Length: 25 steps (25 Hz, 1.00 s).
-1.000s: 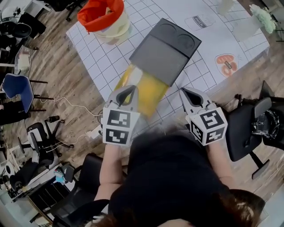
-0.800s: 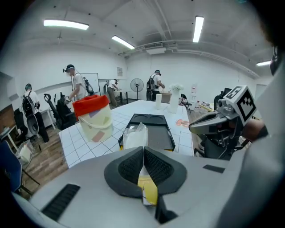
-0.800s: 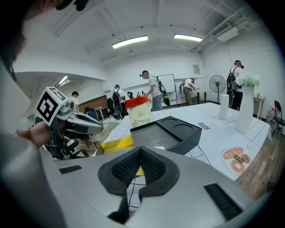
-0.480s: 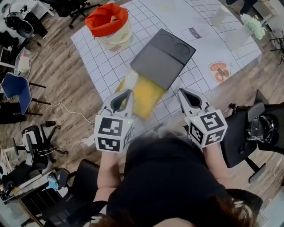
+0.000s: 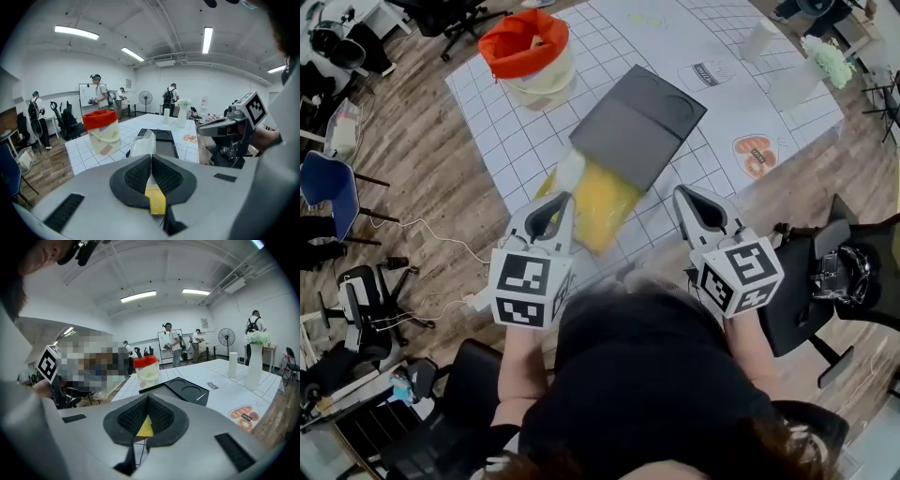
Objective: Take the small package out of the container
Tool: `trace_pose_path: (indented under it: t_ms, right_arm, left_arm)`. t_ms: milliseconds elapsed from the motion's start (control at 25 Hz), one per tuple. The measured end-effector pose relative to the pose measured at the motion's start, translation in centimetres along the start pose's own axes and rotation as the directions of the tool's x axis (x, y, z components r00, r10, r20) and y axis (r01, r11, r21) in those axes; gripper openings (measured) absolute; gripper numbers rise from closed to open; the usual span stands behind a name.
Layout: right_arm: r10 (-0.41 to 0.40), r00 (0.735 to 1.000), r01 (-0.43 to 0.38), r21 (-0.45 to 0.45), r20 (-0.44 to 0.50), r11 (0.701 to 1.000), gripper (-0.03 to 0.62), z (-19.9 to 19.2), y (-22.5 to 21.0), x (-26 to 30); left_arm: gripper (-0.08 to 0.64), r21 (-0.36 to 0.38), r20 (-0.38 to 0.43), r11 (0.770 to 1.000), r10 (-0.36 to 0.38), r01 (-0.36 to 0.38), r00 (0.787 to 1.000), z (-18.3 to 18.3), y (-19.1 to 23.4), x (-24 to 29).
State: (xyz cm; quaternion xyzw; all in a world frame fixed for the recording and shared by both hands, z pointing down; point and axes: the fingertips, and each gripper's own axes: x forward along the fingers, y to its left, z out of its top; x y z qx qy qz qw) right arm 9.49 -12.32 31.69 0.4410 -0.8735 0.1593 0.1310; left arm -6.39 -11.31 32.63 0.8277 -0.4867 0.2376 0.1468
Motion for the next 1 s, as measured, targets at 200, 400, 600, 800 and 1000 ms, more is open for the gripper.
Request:
trace_pose_path:
  t_ms: [200, 400, 600, 800, 1000]
  right_arm:
    - [-0.013, 1.000, 0.013, 0.014, 0.007, 1.000, 0.015, 0.1, -0.4, -0.2]
    - [-0.019, 1.000, 0.018, 0.021, 0.013, 1.000, 0.015, 0.1, -0.8, -0.1]
    - [-0.023, 1.000, 0.022, 0.025, 0.011, 0.999, 0.015, 0.1, -0.9, 0.1]
    - [-0.030, 0.999, 0.030, 0.029, 0.018, 0.999, 0.015, 0.2, -1.1, 0.2]
    - [-0.036, 0.999, 0.036, 0.036, 0.018, 0.999, 0.015, 0.1, -1.6, 0.5]
  left_arm:
    - [0.032, 0.000, -0.009, 1.000, -0.005, 0.005, 1.000, -0.2, -0.1, 0.1]
    - [0.032, 0.007, -0.019, 1.000, -0.003, 0.003, 1.000, -0.4, -0.1, 0.4]
    - [0.032, 0.016, -0.034, 1.000, -0.007, 0.008, 0.999, -0.7, 0.0, 0.6]
    - [0.032, 0.025, -0.047, 1.000, -0.013, 0.014, 0.999, -0.9, 0.0, 0.9]
    - [0.032, 0.029, -0.051, 0.999, -0.012, 0.014, 0.999, -0.9, 0.1, 1.2]
